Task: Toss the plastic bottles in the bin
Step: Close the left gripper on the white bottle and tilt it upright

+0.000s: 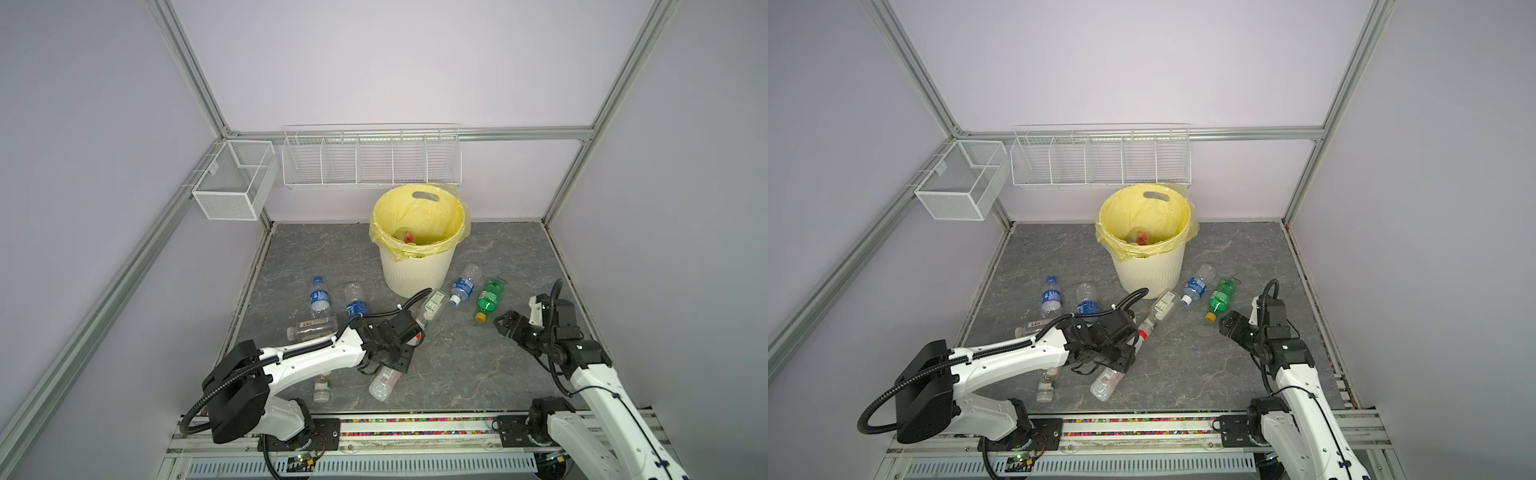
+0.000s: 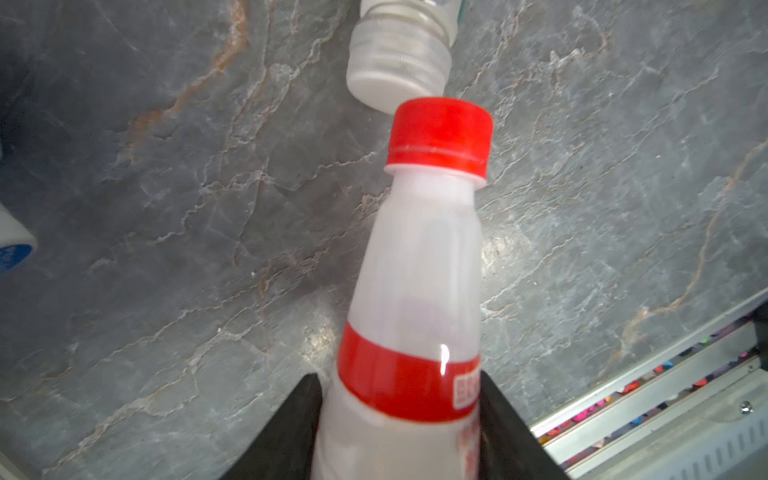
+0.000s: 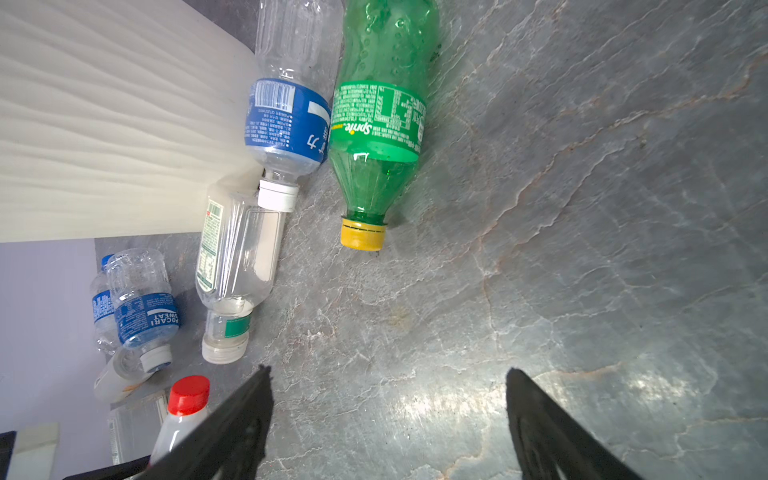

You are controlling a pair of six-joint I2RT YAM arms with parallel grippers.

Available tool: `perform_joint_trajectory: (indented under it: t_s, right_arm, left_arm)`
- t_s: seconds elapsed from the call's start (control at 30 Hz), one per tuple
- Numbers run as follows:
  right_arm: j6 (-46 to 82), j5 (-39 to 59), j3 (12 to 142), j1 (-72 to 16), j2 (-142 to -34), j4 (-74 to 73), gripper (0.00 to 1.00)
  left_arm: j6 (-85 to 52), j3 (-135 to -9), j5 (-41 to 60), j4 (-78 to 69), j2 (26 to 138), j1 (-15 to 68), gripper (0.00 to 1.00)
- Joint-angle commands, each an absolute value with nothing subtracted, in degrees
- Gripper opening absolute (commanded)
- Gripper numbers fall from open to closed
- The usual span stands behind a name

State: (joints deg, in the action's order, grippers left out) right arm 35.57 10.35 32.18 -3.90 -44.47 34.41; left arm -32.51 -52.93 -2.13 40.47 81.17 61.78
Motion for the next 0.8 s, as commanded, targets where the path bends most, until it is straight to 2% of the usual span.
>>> perform_joint_trajectory:
  t_s: [0.0,0.37,0.77]
  right_arm:
    - [35.37,10.58,31.29,-4.28,-43.78,34.35,0.89]
    - [35.57,10.9,30.86,-4.25,-43.61,34.0,0.89]
    - [35.78,11.05,31.29,-4.26,-43.43,33.94,0.89]
  left_arm:
    - [-33.38,-54.61,-2.72,41.55,80.02,61.79,0.55]
    - [-35.64,-56.66,-3.55,42.29,75.51,61.44,0.54]
    - [-35.49,-58.1,-5.52,41.51,64.94,60.5,0.53]
